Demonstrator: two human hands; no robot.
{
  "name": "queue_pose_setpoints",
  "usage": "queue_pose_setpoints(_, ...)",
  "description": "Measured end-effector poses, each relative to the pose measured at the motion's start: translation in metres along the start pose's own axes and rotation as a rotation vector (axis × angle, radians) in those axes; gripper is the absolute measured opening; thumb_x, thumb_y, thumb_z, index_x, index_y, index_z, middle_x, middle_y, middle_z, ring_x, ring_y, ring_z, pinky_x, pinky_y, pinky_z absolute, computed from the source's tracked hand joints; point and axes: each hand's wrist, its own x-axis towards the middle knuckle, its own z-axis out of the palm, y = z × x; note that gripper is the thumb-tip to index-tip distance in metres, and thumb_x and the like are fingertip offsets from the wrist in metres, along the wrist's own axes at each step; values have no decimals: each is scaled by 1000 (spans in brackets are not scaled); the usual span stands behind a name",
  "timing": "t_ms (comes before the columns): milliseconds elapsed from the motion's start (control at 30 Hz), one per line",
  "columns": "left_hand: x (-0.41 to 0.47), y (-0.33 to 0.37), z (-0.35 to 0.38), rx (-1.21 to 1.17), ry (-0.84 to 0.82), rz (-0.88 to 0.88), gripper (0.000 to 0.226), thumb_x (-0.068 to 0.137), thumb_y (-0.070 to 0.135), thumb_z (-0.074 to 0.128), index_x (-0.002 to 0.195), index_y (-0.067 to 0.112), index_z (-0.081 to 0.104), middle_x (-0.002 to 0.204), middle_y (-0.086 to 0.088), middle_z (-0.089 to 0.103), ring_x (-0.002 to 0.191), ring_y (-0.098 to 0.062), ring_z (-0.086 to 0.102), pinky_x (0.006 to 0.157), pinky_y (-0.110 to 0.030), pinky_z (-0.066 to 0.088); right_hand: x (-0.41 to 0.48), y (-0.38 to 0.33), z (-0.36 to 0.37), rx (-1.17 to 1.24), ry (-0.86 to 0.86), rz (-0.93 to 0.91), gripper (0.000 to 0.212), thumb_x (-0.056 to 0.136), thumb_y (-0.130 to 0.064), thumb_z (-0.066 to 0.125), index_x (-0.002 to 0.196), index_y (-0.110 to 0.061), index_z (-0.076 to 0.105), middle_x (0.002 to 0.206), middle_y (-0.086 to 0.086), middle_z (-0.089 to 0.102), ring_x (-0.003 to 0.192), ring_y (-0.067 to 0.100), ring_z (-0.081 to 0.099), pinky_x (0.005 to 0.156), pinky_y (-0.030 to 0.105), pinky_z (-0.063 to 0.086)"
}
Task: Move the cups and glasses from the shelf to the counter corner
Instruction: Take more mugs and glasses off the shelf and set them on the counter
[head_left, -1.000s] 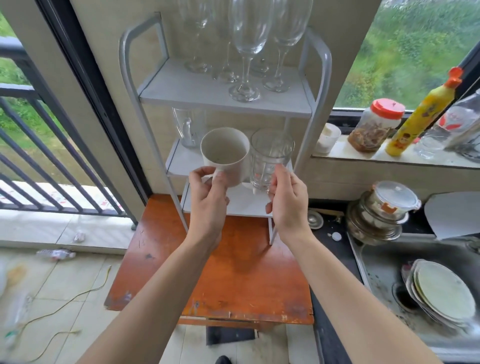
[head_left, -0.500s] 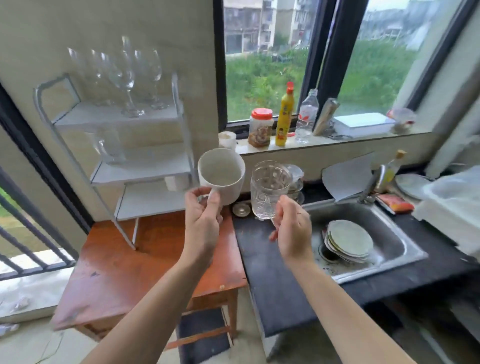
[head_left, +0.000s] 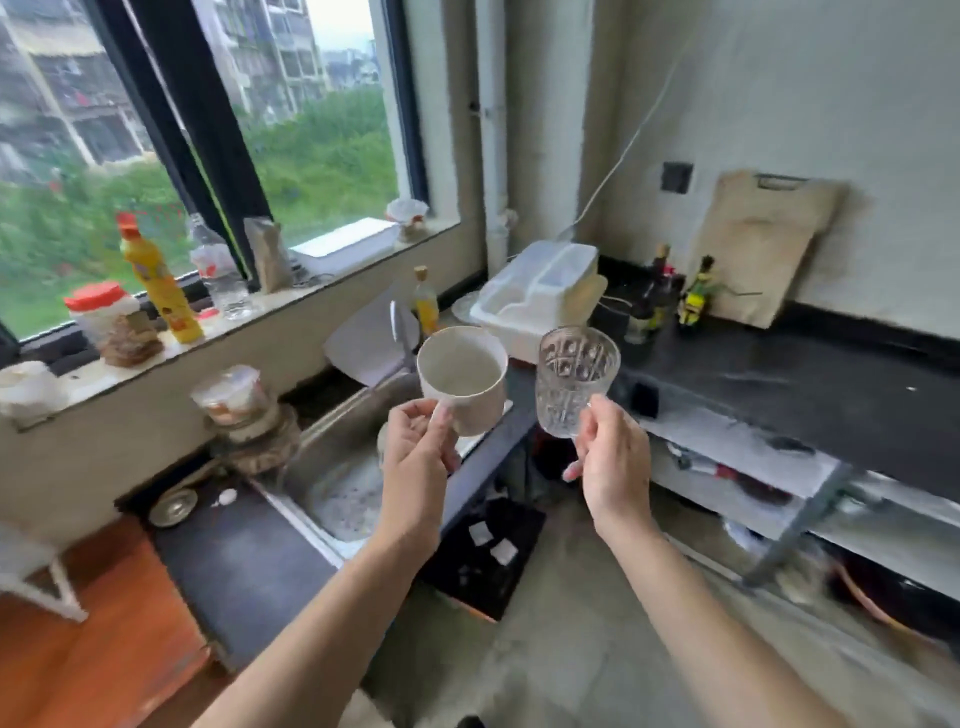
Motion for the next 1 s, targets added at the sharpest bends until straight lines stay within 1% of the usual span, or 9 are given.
queue_pose_setpoints(67,16,-21,44,5,-66,-18,21,89,34,62,98,16,55,68,5,52,55,-7,41,55,-25,37,28,6,-35,-7,90,10,40,93,-34,42,58,-15,37,50,-6,34,48,18,36,41,29,44)
queue_pose_setpoints(133,33,-44,89,10,-136,-44,19,88,35,62,97,18,55,66,8,51,55,-6,41,57,-26,37,57,14,-68,-37,175,7,45,97,-33,42,56,-16,36,49,-5,36,45,17,38,39,26,44)
queue_pose_setpoints(267,69,-86,184,-49,-308,-150,23,85,38,63,97,20,56,64,9,49,56,-7,40,61,-28,36,115,25,-131,-132,326,-33,49,107,-22,38,59,-14,35,49,-5,37,44,11,39,39,25,44)
queue_pose_setpoints(367,90,-107,261,-82,-419,-192,27,87,36,62,100,13,55,60,9,47,55,-7,39,61,-31,33,159,18,-181,-174,424,-29,47,108,-19,36,61,-13,37,56,2,40,51,15,42,44,29,44)
queue_pose_setpoints(433,99,-119,314,-70,-516,-216,30,88,37,61,103,11,55,61,10,49,56,-6,42,63,-31,37,184,11,-218,-177,502,-33,47,109,-19,35,62,-12,41,62,7,42,54,17,44,46,30,45)
queue_pose_setpoints(633,91,-146,459,-28,-780,-314,32,91,35,56,109,8,53,59,11,49,55,-6,42,63,-31,38,211,-1,-335,-203,765,-56,41,106,-14,35,68,-9,48,67,7,48,56,6,50,47,26,51)
queue_pose_setpoints(800,53,-185,556,14,-886,-414,20,96,27,56,104,9,54,59,13,49,55,-4,41,62,-31,39,226,12,-434,-194,922,-42,40,105,-13,35,68,-8,48,67,4,51,57,6,51,47,22,49)
queue_pose_setpoints(933,27,-213,635,64,-903,-449,34,86,38,60,103,9,54,59,11,47,59,-10,40,63,-32,40,260,30,-514,-183,919,-19,37,104,-11,34,69,-8,47,70,6,50,58,6,51,49,23,50)
queue_pose_setpoints(1000,18,-224,675,86,-862,-475,37,90,43,62,103,9,54,62,9,46,61,-12,39,63,-32,40,281,32,-551,-189,899,-6,36,102,-9,34,68,-8,47,70,6,50,59,7,50,49,22,50)
